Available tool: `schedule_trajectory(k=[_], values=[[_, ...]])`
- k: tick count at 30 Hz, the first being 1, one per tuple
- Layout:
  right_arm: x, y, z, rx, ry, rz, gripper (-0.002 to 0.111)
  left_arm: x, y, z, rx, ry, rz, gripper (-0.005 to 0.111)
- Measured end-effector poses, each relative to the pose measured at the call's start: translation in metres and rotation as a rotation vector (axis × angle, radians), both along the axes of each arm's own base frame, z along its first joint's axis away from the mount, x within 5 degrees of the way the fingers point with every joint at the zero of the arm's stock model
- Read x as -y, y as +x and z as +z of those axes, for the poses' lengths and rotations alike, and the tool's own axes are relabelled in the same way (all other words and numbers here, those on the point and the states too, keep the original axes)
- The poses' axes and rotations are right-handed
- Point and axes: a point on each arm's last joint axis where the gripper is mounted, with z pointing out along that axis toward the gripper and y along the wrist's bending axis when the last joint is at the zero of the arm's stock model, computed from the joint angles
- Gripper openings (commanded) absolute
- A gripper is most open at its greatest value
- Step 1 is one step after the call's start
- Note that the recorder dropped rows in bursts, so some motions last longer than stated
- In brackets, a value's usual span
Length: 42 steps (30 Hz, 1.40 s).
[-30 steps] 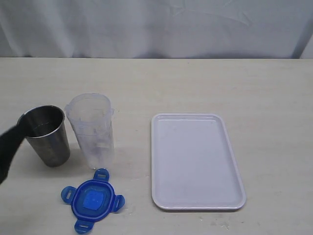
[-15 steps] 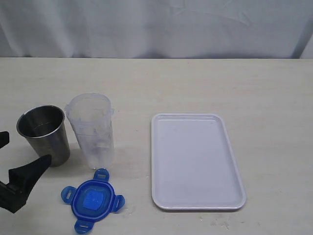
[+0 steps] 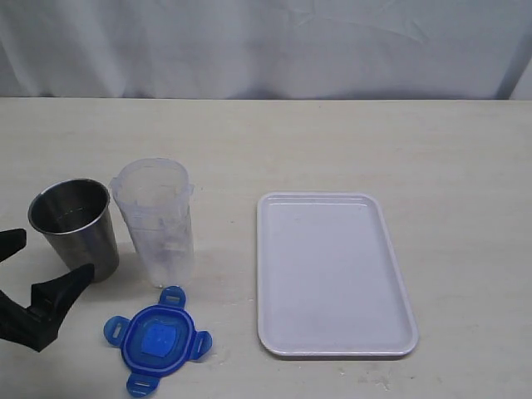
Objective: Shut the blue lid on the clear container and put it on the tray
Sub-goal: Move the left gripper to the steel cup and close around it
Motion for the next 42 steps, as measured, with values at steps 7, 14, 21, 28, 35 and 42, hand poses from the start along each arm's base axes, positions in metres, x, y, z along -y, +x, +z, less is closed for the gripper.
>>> schedule_trajectory(k=[7, 14, 21, 28, 35, 42], values=[[0.000, 0.000, 0.000, 0.000, 0.000, 0.000, 0.004, -0.001, 0.005, -0.010, -0.022, -0.004, 0.001, 0.090], [0.000, 0.000, 0.000, 0.000, 0.000, 0.000, 0.004, -0.003, 0.014, -0.022, -0.082, -0.017, 0.002, 0.090], [0.000, 0.000, 0.000, 0.000, 0.000, 0.000, 0.004, -0.004, 0.027, -0.027, -0.075, -0.017, -0.003, 0.090], [0.000, 0.000, 0.000, 0.000, 0.000, 0.000, 0.004, -0.007, 0.041, -0.025, -0.045, -0.010, 0.003, 0.090], [0.000, 0.000, 0.000, 0.000, 0.000, 0.000, 0.004, -0.009, 0.047, -0.022, -0.018, -0.009, 0.013, 0.090], [0.000, 0.000, 0.000, 0.000, 0.000, 0.000, 0.004, -0.011, 0.048, -0.022, -0.015, -0.016, 0.040, 0.090]])
